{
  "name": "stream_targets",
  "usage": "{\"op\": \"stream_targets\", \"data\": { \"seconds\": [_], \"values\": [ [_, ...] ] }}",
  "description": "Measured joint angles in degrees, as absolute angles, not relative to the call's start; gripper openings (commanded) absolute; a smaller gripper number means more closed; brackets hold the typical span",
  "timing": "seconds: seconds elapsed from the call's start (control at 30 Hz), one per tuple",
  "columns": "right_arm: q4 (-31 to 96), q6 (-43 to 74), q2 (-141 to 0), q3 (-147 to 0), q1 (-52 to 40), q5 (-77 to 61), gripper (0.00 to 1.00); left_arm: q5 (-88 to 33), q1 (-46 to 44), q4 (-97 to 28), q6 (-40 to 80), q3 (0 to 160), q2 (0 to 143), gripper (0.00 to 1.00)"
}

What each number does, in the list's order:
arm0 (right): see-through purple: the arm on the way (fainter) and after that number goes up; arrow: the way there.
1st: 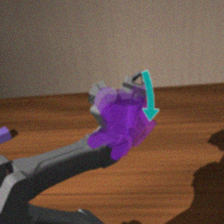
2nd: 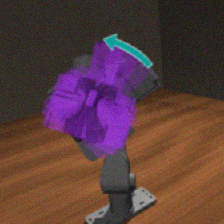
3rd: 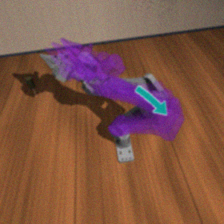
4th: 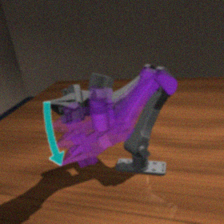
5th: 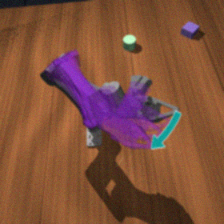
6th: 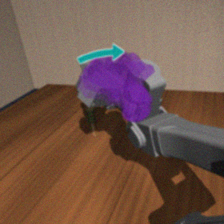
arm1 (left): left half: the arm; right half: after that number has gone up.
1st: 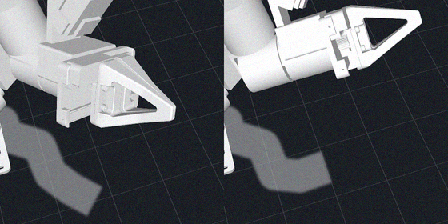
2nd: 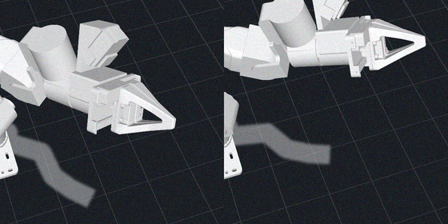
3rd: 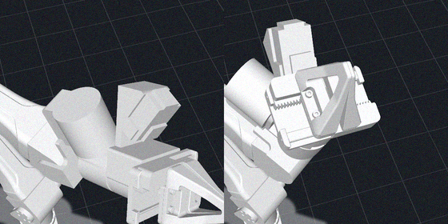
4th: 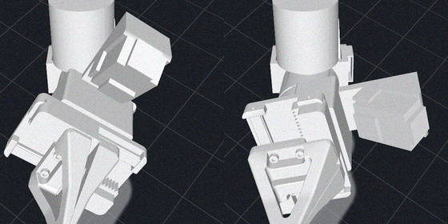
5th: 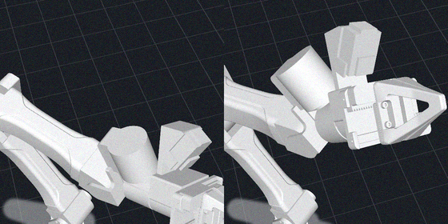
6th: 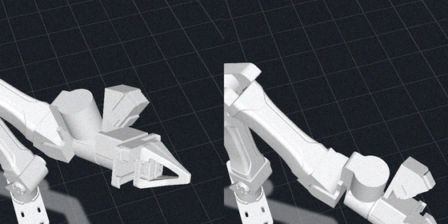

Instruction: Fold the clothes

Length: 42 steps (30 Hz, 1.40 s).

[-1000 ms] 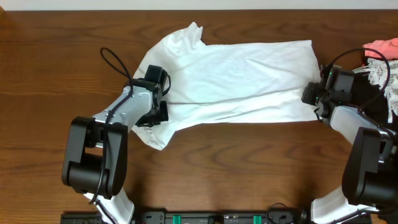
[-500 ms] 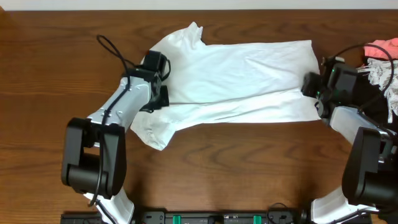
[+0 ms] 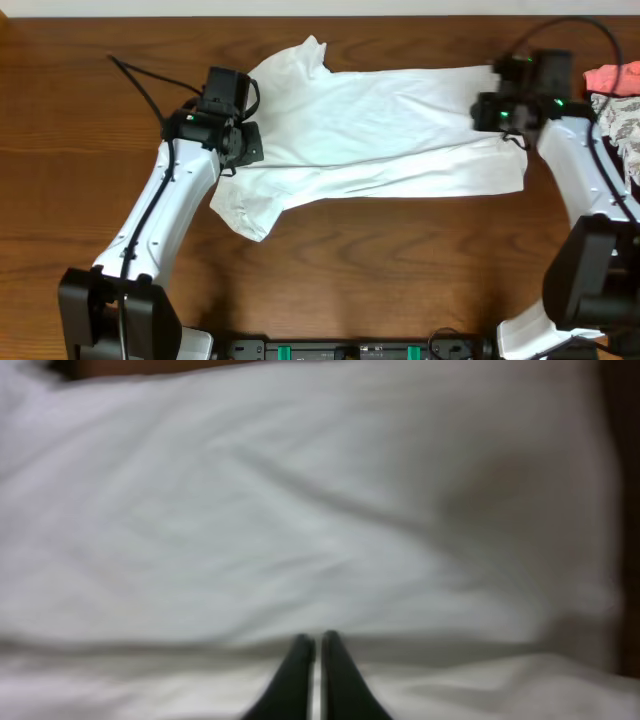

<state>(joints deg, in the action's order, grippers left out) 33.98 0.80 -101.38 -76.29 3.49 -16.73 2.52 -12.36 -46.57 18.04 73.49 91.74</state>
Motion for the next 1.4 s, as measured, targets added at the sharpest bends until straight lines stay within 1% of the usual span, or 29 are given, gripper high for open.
{"op": "stream_targets", "data": {
  "seconds": [0.17, 0.37, 0.5, 0.77, 0.9, 1.17, 1.4],
  "values": [
    [39.66, 0.36, -101.38, -77.78, -4.69, -16.97, 0.01, 2.15, -12.36, -46.83, 18.06, 73.30, 91.74, 0.06],
    [39.44, 0.34, -101.84, -77.36, -14.52, -15.81, 0.01, 2.07, -12.36, -46.68, 19.88, 70.59, 92.09, 0.06],
    [38.37, 0.38, -103.50, -77.32, -19.33, -15.14, 0.01, 1.91, -12.36, -45.30, 21.17, 67.31, 93.19, 0.06],
    [37.65, 0.84, -110.39, -77.17, -23.88, -14.31, 0.01, 1.89, -12.36, -42.28, 23.31, 59.09, 94.80, 0.06],
    [37.10, 0.86, -112.71, -77.08, -25.61, -14.44, 0.01, 1.87, -12.36, -41.69, 23.79, 58.50, 94.83, 0.06],
    [35.44, 0.91, -113.89, -77.08, -30.22, -14.59, 0.01, 1.87, -12.36, -38.52, 24.99, 58.11, 94.83, 0.06],
    [34.65, 1.02, -113.89, -77.08, -31.48, -14.61, 0.01, 1.87, -12.36, -34.00, 25.96, 52.69, 94.83, 0.06]
  ]
}}
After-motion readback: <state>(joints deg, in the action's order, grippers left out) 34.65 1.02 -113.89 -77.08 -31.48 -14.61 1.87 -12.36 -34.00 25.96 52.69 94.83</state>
